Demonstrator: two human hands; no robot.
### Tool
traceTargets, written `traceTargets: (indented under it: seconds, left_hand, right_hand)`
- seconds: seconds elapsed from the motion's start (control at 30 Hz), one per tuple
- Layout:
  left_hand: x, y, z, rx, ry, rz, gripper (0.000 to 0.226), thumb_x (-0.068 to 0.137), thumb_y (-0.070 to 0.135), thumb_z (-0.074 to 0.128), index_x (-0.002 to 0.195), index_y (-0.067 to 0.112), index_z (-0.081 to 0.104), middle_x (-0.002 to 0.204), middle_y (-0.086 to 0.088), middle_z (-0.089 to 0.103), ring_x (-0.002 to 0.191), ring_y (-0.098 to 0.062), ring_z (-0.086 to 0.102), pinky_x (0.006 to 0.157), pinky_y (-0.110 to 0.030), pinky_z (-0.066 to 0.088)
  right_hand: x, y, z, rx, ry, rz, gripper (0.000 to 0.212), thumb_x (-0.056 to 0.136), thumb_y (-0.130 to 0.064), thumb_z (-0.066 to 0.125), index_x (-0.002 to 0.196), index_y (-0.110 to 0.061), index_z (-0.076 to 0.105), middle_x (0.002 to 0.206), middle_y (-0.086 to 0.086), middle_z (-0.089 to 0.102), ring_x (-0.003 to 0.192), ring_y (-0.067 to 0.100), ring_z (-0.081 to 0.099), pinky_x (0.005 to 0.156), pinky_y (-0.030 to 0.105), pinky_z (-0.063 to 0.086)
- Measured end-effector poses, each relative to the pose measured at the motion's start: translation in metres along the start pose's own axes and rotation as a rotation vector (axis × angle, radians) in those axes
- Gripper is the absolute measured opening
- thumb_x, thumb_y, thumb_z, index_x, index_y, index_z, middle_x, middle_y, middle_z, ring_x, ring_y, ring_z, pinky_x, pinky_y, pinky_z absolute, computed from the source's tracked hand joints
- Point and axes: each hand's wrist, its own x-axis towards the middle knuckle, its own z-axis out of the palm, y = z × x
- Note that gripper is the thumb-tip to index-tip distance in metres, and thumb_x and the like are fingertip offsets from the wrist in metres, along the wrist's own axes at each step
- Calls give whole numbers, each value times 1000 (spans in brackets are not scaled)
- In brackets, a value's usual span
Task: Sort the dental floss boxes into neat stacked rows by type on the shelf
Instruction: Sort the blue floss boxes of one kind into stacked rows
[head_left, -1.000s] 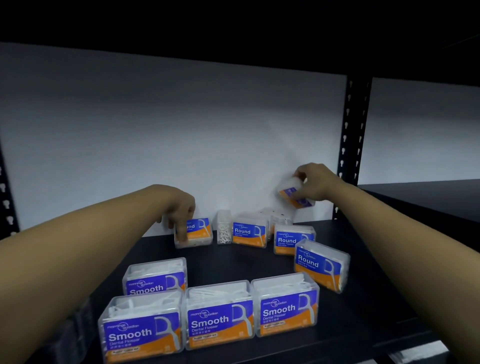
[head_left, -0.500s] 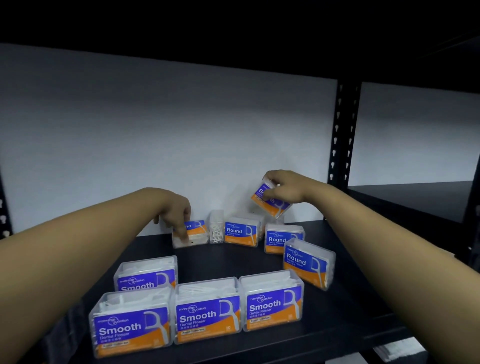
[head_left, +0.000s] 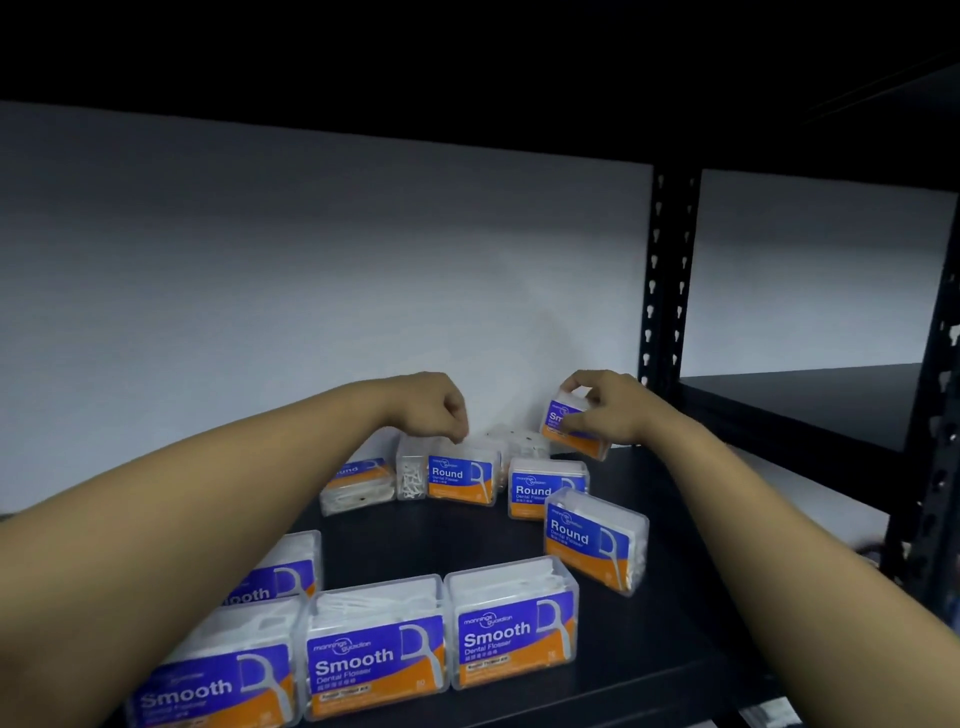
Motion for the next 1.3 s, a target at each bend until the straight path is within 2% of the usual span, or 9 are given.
traceTargets:
  seconds: [0.13,0.33,0.5,0.67,0.77,0.9,1.07,1.2,1.3]
  left_hand:
    - [0,8,8,77,-22,94,19,91,18,65,107,17,76,103,10,72,93,-6,64,72,-19,47]
    - [-1,5,8,108,-11,84,16,93,20,62,101,15,75,104,3,73,95,-15,66,82,-29,52]
    - [9,10,13,84,3,36,24,92,35,67,89,12,72,80,7,69,77,-11,62,70,-27,48]
    - [25,21,21,124,70,48,28,85,37,75,81,9,73,80,0,74,74,-14,65,67,-29,51]
    - [33,32,24,85,165,91,20,84,32,77,93,17,69,91,2,68,83,-17,63,72,-28,50]
    - [48,50,33,98,128,98,38,84,41,76,115,21,68,114,2,62,103,-16,58,86,-28,46]
    - [64,74,34,339,292,-136,48,89,62,53,95,15,63,102,0,66,94,-22,59,81,-37,42]
    - [74,89,44,375,172,-248,74,79,82,50,117,20,61,112,-1,63,108,-25,60,88,-41,41]
    - [80,95,50,358,62,-264,68,71,76,64,117,25,60,107,1,60,106,-25,61,90,-40,47]
  right_hand:
    - [-2,15,7,26,16,29,46,83,-34,80,125,-29,62,109,3,72,89,17,70,84,35,60]
    - [-5,23,9,-19,49,60,56,77,-44,79,129,-32,65,116,3,70,96,20,69,86,38,60]
    - [-7,35,19,-40,-6,94,54,79,-45,78,129,-29,66,117,3,66,96,20,66,82,30,55]
    - [-6,46,23,-37,-27,117,53,81,-43,76,131,-29,65,125,6,65,99,20,63,85,30,53]
    - [-5,49,24,-29,-46,116,54,79,-41,81,129,-30,65,121,3,63,97,17,62,81,28,50]
    - [-5,55,20,-31,-32,114,52,77,-39,85,125,-32,65,111,-1,58,97,16,60,81,28,49]
    - [-2,58,21,-34,-18,109,51,77,-39,86,124,-34,66,112,-2,56,97,15,56,81,27,44]
    - [-1,59,21,-36,-7,107,52,76,-42,86,123,-35,66,110,-4,54,96,14,56,80,26,44]
    - [0,61,23,-37,-9,107,56,75,-43,86,126,-35,64,116,-2,56,99,14,56,83,28,48]
